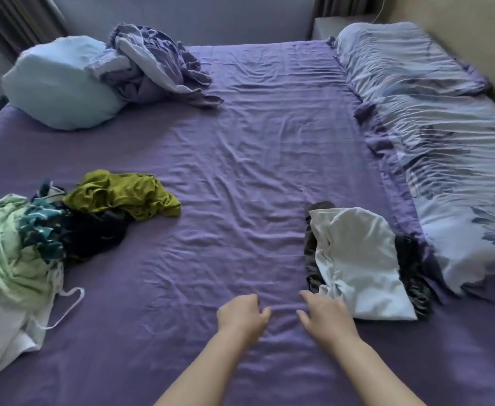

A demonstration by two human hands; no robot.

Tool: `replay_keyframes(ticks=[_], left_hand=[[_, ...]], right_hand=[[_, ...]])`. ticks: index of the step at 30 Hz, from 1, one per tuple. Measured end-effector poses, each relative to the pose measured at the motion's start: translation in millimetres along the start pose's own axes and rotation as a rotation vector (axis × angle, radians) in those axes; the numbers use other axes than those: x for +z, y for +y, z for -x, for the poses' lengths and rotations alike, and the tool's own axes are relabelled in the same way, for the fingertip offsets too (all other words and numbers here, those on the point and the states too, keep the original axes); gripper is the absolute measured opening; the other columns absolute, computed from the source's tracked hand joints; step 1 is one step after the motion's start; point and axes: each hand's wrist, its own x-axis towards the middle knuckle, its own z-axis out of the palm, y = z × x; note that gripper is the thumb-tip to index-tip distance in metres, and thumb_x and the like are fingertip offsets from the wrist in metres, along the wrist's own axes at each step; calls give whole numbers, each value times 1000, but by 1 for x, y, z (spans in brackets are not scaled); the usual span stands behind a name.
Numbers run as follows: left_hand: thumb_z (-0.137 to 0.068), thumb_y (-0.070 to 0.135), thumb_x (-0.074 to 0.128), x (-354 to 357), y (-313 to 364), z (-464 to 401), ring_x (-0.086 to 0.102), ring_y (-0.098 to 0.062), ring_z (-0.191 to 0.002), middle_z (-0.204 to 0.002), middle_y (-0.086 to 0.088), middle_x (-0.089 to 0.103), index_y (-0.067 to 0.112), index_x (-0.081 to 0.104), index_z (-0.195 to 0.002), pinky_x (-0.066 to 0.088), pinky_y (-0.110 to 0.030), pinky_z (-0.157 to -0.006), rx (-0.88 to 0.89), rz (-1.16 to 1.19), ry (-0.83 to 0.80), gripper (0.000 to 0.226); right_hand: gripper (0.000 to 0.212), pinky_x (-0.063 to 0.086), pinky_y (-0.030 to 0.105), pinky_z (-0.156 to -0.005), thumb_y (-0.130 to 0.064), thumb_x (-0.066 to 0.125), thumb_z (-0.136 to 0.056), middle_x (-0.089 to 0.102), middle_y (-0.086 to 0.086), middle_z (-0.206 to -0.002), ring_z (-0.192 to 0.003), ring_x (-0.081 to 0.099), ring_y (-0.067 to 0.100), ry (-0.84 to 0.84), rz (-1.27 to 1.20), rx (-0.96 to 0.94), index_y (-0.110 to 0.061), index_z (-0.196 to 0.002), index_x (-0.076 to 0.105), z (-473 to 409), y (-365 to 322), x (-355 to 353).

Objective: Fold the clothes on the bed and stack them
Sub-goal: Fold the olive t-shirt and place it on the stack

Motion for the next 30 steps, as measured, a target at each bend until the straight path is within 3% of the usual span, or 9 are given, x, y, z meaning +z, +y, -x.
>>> replay_keyframes(ticks=[7,13,24,30], left_hand=[[-88,56,43,-20,-105,25,57,-19,-114,-121,5,62,26,61,-112,42,-27,-87,-103,78,19,42],[-90,55,42,-61,-204,18,57,-19,-114,-121,4,63,25,61,-114,43,-28,-86,-187,95,84,43],[-90,53,44,-158,-321,-71,55,-23,-116,-123,0,60,28,62,-116,46,-33,-88,-189,89,275,40],[-93,44,48,-204,-357,-127,39,-23,-128,-138,-1,45,25,51,-133,42,-38,-98,-138,191,393,44]], right_hand=[[38,38,32,-93,-43,41,-94,57,-5,-126,-120,51,19,-63,50,-98,-26,-128,46,-7,-94,10],[43,37,31,-95,-46,41,-95,56,-5,-128,-121,51,18,-5,51,-187,-28,-133,43,-41,-187,2],[51,41,36,-93,-48,46,-93,54,0,-132,-123,48,21,115,-36,-227,-26,-139,40,-152,-326,-32],[52,43,38,-95,-50,47,-92,48,-1,-137,-126,42,24,113,-3,-212,-26,-138,40,-206,-358,-42]])
